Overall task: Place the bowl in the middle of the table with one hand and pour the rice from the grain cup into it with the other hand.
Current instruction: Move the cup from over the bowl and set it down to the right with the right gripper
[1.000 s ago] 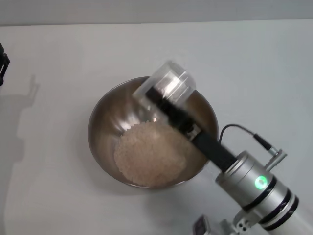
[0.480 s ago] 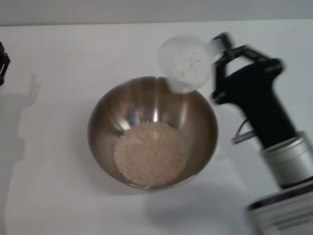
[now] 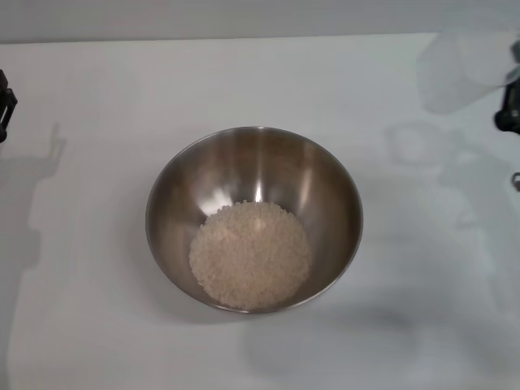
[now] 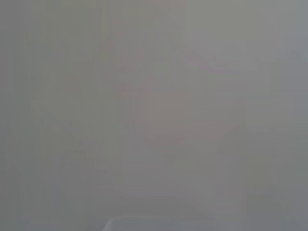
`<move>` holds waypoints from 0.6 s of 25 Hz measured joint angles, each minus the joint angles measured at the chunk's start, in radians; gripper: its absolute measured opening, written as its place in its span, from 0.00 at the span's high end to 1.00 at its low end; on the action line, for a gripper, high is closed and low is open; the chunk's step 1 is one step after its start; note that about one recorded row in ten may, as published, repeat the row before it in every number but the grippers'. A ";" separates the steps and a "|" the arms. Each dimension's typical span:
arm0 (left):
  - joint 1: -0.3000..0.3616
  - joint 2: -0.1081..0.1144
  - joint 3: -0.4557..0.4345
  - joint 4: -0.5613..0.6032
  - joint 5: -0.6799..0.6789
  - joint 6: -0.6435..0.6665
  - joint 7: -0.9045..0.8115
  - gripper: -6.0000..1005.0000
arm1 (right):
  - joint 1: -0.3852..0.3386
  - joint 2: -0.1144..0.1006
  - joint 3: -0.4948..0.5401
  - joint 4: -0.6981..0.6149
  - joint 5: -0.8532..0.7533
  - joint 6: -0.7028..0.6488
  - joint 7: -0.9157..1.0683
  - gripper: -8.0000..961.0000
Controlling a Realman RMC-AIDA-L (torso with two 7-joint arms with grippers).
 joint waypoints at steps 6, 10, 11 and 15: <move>0.002 0.000 0.000 -0.001 -0.001 0.001 0.000 0.19 | 0.068 -0.005 0.002 -0.147 0.087 0.189 0.056 0.98; 0.000 -0.001 0.000 -0.001 -0.001 0.000 0.000 0.19 | 0.107 -0.006 -0.005 -0.176 0.082 0.288 0.072 0.98; 0.000 -0.001 0.000 -0.001 0.000 0.000 0.000 0.19 | 0.132 -0.006 -0.026 -0.184 0.069 0.344 0.072 0.98; 0.000 -0.001 0.008 -0.001 0.000 0.000 0.000 0.19 | 0.159 -0.006 -0.061 -0.186 0.038 0.399 0.067 0.98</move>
